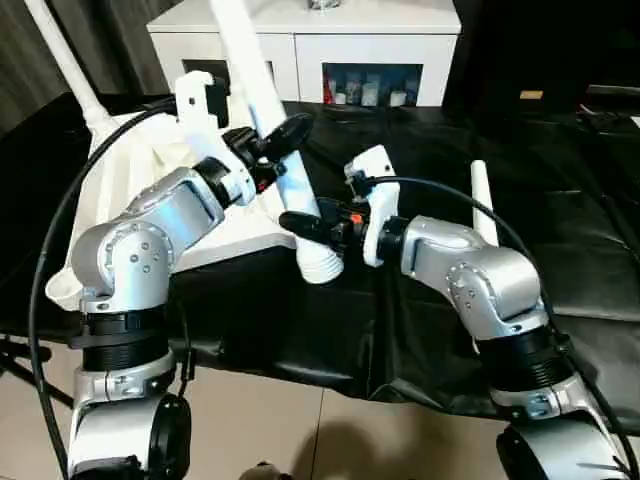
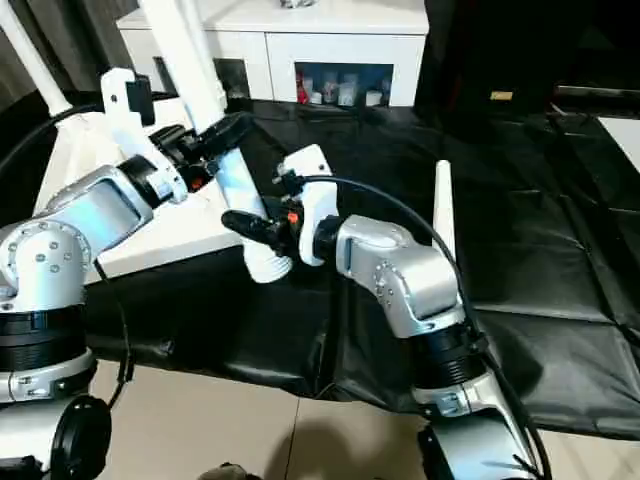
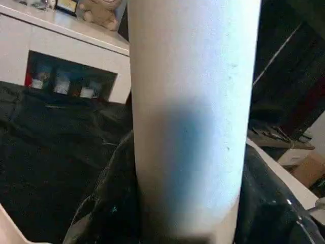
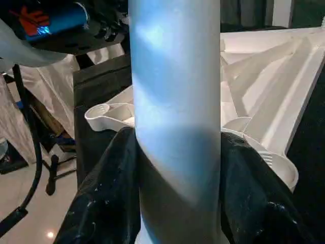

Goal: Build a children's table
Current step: Pick table leg

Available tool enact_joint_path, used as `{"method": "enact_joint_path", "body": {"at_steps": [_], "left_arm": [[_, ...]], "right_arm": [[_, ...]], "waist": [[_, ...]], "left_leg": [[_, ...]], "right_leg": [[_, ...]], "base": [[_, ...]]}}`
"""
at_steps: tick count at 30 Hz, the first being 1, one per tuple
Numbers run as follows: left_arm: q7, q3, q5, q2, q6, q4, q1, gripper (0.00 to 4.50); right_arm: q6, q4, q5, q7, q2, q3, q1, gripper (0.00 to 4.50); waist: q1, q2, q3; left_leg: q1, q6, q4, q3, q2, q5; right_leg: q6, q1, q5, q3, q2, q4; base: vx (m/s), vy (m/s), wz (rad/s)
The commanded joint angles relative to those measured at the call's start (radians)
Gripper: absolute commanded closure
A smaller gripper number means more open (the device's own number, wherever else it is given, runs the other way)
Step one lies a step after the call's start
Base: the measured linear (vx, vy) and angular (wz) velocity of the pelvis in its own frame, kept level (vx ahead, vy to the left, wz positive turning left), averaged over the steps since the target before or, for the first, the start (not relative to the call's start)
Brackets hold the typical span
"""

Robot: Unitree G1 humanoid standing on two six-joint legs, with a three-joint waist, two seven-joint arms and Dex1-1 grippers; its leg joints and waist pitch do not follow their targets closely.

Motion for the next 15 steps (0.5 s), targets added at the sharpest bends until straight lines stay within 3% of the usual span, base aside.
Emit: {"method": "enact_joint_path", "body": {"at_steps": [1, 2, 4, 8, 9, 10, 11, 15], "left_arm": [[-0.020, 0.011, -0.018, 0.013, 0.015, -0.016, -0.004, 2.62], [-0.031, 0.008, -0.021, 0.016, 0.017, -0.018, -0.006, 2.64], [-0.075, -0.014, -0.024, 0.034, 0.017, -0.026, -0.002, 2.66], [-0.168, -0.077, -0.031, 0.073, 0.016, -0.049, 0.008, 2.66], [-0.192, -0.093, -0.026, 0.083, 0.011, -0.053, 0.012, 2.67], [-0.240, -0.121, -0.017, 0.098, -0.003, -0.056, 0.017, 2.67], [-0.241, -0.122, -0.017, 0.098, -0.003, -0.056, 0.017, 2.67], [-0.323, -0.175, 0.010, 0.135, -0.028, -0.060, 0.015, 2.67]], "right_arm": [[-0.028, 0.008, -0.008, -0.009, -0.004, -0.007, -0.028, 2.64], [-0.037, 0.011, -0.011, -0.008, -0.005, -0.008, -0.031, 2.64], [-0.039, 0.021, 0.005, -0.003, -0.001, -0.025, -0.037, 2.08], [0.007, 0.028, 0.052, 0.034, -0.009, -0.057, -0.053, 1.86], [0.020, 0.029, 0.058, 0.046, -0.014, -0.059, -0.057, 1.61], [0.051, 0.031, 0.069, 0.091, -0.038, -0.047, -0.063, 1.54], [0.052, 0.031, 0.070, 0.092, -0.038, -0.047, -0.063, 1.51], [0.113, 0.037, 0.085, 0.156, -0.085, -0.018, -0.073, 1.10]], "waist": [[0.000, -0.002, -0.084], [0.001, -0.004, -0.084], [0.002, -0.005, -0.084], [0.002, -0.004, -0.084], [0.002, -0.004, -0.083], [0.002, -0.010, -0.082], [0.005, -0.009, -0.083], [0.006, -0.015, -0.083]], "left_leg": [[0.006, 0.001, -0.070, -0.016, 0.037, -0.093], [0.005, 0.001, -0.070, -0.016, 0.037, -0.090], [0.006, 0.002, -0.070, -0.015, 0.037, -0.092], [0.006, 0.006, -0.071, -0.015, 0.038, -0.092], [0.007, 0.009, -0.072, -0.016, 0.038, -0.095], [0.007, 0.009, -0.073, -0.015, 0.039, -0.095], [0.011, 0.011, -0.073, -0.015, 0.040, -0.099], [0.005, 0.010, -0.072, -0.013, 0.040, -0.076]], "right_leg": [[-0.158, 0.063, -0.159, 0.050, -0.073, -0.074], [-0.159, 0.064, -0.152, 0.050, -0.074, -0.074], [-0.160, 0.063, -0.155, 0.050, -0.075, -0.074], [-0.168, 0.063, -0.156, 0.051, -0.076, -0.072], [-0.168, 0.063, -0.160, 0.051, -0.074, -0.072], [-0.167, 0.062, -0.161, 0.051, -0.074, -0.073], [-0.166, 0.062, -0.174, 0.052, -0.075, -0.073], [-0.164, 0.065, -0.157, 0.052, -0.077, -0.069]], "base": [[0.000, 0.000, 0.00], [0.000, 0.000, 0.00], [0.000, 0.000, 0.00], [0.000, 0.000, 0.00], [0.000, 0.000, 0.00], [0.000, 0.000, 0.00], [0.000, 0.000, 0.00], [0.000, 0.000, 0.00]]}}
